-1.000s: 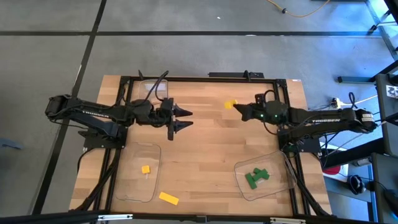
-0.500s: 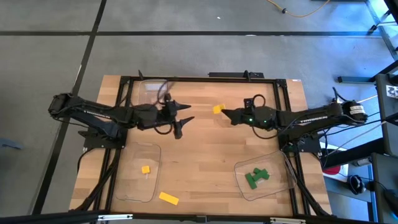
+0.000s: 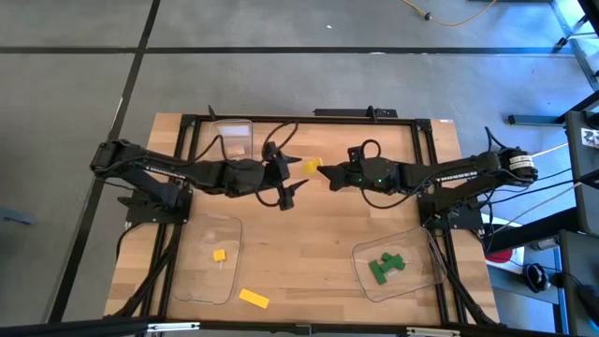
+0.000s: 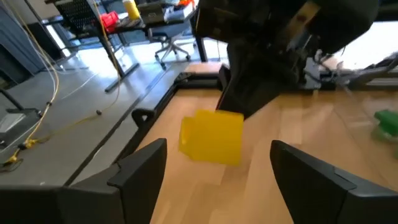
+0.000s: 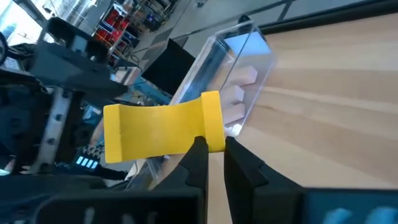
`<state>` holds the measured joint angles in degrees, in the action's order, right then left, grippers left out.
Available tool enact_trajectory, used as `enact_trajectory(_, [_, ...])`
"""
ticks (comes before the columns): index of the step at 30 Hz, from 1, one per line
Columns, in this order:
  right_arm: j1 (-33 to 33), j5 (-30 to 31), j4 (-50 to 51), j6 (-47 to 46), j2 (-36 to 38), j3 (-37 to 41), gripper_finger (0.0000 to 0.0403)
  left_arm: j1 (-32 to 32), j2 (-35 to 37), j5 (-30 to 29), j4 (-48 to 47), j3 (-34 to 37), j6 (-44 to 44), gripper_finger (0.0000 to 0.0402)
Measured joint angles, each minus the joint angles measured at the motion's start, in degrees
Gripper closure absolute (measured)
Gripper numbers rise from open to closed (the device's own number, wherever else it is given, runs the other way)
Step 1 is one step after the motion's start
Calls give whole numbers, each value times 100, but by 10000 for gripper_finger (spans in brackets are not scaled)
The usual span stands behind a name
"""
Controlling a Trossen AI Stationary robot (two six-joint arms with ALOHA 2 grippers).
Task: Sort & place blocks by color
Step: Put the right yellow block into the bottom left transparent bin
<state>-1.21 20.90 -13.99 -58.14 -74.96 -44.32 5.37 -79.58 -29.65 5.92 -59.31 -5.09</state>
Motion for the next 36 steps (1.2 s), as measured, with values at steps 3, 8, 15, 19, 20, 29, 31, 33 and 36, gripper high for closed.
enact_trajectory(3, [-23, -4, -47, -9, -8, -2, 377, -30, -68, 70, 43, -53, 0, 124])
enact_trajectory(8, [-23, -279, -220, -3, -6, -2, 377, -58, -178, 100, 99, -44, 26, 126])
enact_trajectory(15, [-72, -308, -269, -35, -6, -2, 377, -62, -305, 163, 206, -27, -18, 126])
enact_trajectory(19, [-86, -304, -259, -53, -6, -2, 377, -64, -407, 81, 440, -47, -151, 131])
enact_trajectory(20, [-86, -305, -261, -51, -6, -2, 377, -64, -417, 27, 412, -39, -152, 135])
enact_trajectory(29, [-84, -287, -253, -25, -6, -2, 377, -53, -456, -133, 482, -37, -152, 220])
enact_trajectory(31, [-84, -278, -251, -29, -6, -2, 377, -55, -456, -140, 495, -37, -170, 246])
enact_trajectory(33, [-84, -275, -237, -31, -6, -2, 379, -57, -454, -177, 493, -37, -170, 271])
enact_trajectory(36, [-84, -271, -233, -30, -4, -2, 377, -60, -454, -177, 490, -37, -174, 282])
